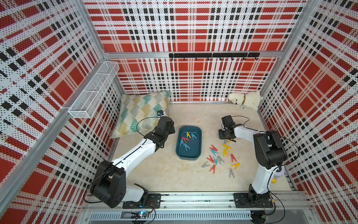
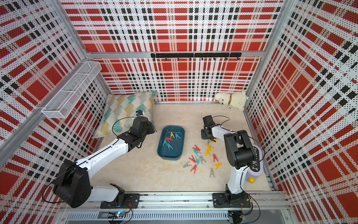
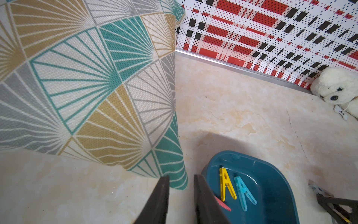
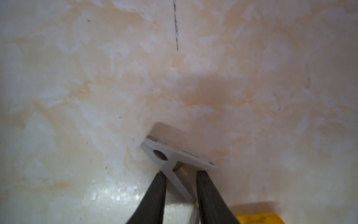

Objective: Put the clothespins into the storage box
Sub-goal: Pick up the clothespin from the center of the board.

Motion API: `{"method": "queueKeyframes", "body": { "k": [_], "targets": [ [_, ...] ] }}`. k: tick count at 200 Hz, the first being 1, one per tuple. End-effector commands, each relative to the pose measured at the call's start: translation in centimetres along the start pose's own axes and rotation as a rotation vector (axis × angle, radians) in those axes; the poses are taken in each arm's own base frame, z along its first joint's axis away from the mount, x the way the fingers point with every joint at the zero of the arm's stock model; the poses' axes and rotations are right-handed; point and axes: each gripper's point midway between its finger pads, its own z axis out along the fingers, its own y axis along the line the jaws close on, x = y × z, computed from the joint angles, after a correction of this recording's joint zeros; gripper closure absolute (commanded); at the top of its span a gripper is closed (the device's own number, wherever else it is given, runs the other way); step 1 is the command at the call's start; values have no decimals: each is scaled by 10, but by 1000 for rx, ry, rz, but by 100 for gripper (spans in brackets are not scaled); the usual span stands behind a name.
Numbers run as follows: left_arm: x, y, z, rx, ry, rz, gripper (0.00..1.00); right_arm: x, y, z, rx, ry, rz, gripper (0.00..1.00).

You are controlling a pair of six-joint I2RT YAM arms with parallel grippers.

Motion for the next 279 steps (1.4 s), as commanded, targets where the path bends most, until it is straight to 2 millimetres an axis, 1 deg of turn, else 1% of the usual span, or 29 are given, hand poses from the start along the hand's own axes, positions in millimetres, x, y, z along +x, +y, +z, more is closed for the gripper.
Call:
{"method": "queueKeyframes", "body": {
  "k": [1, 42, 69, 99, 126, 149, 168, 202, 220, 232, 245, 264, 279],
  "targets": [
    [-13, -3, -2, 3, -34, -9, 71, -2, 2, 8, -6, 15, -22, 69],
    [-13, -3, -1, 1, -32, -9, 71, -6, 6, 11, -19, 11, -36, 80],
    [-13, -3, -1, 2, -32, -9, 71, -11, 8, 10, -31, 2, -38, 85],
    [-13, -2, -2, 1, -35, -10, 71, -23, 16, -2, -42, -24, -53, 89],
    [-12, 0, -3, -4, -34, -11, 71, -36, 30, -25, -48, -72, -85, 90],
    [-11, 2, -2, -7, -31, -12, 71, -44, 50, -47, -62, -109, -127, 91],
    [-10, 3, -1, -13, -29, -12, 71, -43, 76, -69, -98, -143, -174, 91],
    [-10, 5, 1, -17, -28, -12, 71, -35, 127, -114, -204, -217, -265, 91],
    [-10, 5, 2, -17, -27, -12, 71, -24, 153, -131, -275, -231, -321, 91],
    [-10, 5, 3, -16, -26, -14, 71, -15, 171, -137, -324, -224, -361, 91],
    [-10, 4, 4, -13, -24, -14, 71, -5, 188, -138, -361, -203, -390, 91],
    [-9, 2, 5, -8, -22, -17, 71, 10, 207, -131, -381, -153, -410, 92],
    [-8, 3, 5, -7, -20, -16, 71, 21, 218, -124, -372, -124, -420, 91]
  ]
}}
